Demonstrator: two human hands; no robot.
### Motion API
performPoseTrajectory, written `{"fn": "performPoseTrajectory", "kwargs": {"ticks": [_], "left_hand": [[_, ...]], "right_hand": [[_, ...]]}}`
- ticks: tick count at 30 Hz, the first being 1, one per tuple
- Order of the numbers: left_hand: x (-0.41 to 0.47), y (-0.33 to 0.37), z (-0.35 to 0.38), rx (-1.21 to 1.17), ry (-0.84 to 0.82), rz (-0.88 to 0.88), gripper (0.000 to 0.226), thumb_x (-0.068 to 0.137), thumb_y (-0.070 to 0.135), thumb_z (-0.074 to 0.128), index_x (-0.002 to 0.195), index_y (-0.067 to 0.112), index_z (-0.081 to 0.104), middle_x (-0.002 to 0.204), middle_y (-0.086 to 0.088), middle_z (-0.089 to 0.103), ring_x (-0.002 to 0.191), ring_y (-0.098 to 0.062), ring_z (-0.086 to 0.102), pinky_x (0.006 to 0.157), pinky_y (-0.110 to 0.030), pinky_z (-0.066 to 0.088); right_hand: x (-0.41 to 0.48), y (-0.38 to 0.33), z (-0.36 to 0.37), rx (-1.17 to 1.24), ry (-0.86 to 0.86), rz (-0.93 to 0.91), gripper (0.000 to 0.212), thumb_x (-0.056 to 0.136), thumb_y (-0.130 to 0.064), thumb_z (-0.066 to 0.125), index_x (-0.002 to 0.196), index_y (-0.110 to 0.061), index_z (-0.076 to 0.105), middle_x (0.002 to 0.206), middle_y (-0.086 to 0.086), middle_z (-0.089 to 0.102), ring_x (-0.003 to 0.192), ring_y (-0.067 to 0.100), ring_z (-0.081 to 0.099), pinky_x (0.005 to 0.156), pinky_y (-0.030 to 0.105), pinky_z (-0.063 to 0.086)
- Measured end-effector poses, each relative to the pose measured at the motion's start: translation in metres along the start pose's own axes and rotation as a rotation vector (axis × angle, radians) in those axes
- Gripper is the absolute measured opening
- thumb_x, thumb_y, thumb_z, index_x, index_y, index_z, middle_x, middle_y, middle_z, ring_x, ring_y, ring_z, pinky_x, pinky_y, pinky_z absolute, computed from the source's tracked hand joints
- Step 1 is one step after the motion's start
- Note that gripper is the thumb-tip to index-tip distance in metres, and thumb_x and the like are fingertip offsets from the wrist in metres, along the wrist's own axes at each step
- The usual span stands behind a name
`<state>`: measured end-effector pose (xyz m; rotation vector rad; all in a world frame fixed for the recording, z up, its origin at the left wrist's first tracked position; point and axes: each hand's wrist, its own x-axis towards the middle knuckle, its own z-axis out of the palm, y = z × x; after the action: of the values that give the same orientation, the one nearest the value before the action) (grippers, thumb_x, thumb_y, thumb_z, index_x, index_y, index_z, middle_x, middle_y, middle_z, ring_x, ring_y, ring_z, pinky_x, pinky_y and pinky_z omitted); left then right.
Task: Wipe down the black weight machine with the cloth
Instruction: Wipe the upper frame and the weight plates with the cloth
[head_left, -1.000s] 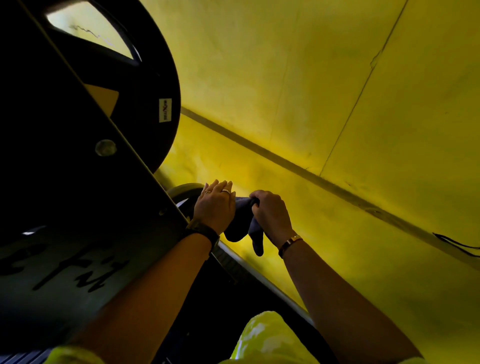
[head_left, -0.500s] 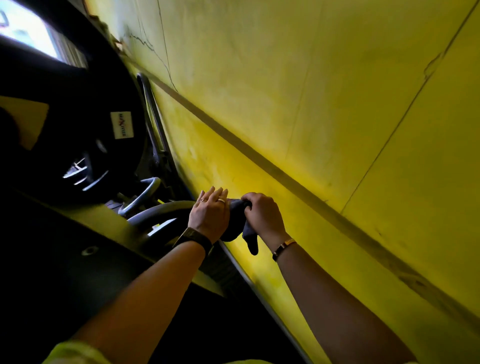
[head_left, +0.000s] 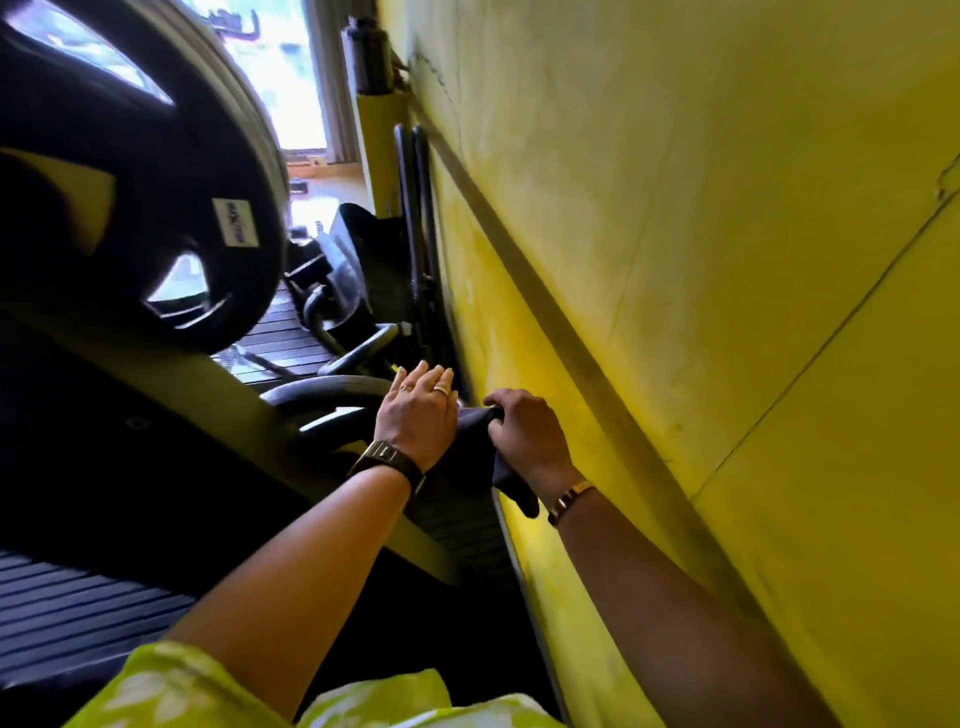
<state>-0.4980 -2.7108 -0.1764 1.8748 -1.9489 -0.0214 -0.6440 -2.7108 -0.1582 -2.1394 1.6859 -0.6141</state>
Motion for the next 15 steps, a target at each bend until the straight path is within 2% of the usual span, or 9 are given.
{"fn": "performPoseTrajectory", "kwargs": {"ticks": [2,5,8,11,15], "left_hand": [[-0.004,-0.007,-0.009,0.030,0.021,-0.028,0.055,0.090,0.033,0.031,0.112,0.001,0.070,0.115,-0.014,0.070,0.115,-0.035,0.062,0.104,-0.051,0.040],[-0.015,-0.016,-0.024,0.078,0.042,-0.085,0.046,0.091,0.029,0.040,0.115,0.003,0.069,0.118,-0.012,0.069,0.119,-0.032,0.060,0.107,-0.048,0.038],[-0.030,-0.026,-0.035,0.118,0.078,-0.130,0.044,0.095,0.030,0.039,0.114,0.005,0.070,0.116,-0.010,0.070,0.119,-0.030,0.061,0.106,-0.045,0.039],[-0.044,-0.036,-0.054,0.144,0.084,-0.150,0.038,0.101,0.025,0.044,0.130,0.007,0.060,0.133,-0.009,0.060,0.134,-0.027,0.047,0.116,-0.041,0.024],[-0.063,-0.049,-0.095,0.241,0.132,-0.155,0.045,0.105,0.028,0.031,0.145,0.011,0.043,0.149,-0.006,0.044,0.144,-0.022,0.029,0.121,-0.037,0.008]], "right_hand": [[-0.001,-0.007,0.004,0.013,-0.013,-0.046,0.039,0.083,0.000,0.054,0.119,-0.009,0.065,0.119,0.013,0.064,0.110,0.030,0.059,0.090,0.029,0.043],[0.002,-0.020,0.011,0.011,-0.034,-0.113,0.037,0.078,0.004,0.053,0.110,-0.007,0.068,0.110,0.016,0.061,0.102,0.036,0.058,0.090,0.035,0.044],[-0.002,-0.040,0.015,0.007,-0.060,-0.177,0.033,0.081,0.004,0.049,0.107,-0.004,0.067,0.109,0.018,0.059,0.101,0.037,0.056,0.090,0.039,0.047],[-0.006,-0.061,0.016,0.030,-0.075,-0.208,0.029,0.081,0.000,0.049,0.102,-0.001,0.069,0.104,0.017,0.060,0.098,0.034,0.058,0.083,0.033,0.049],[-0.016,-0.095,0.009,0.004,-0.166,-0.164,0.026,0.083,-0.014,0.052,0.101,-0.002,0.067,0.108,0.016,0.061,0.101,0.034,0.060,0.080,0.029,0.046]]}}
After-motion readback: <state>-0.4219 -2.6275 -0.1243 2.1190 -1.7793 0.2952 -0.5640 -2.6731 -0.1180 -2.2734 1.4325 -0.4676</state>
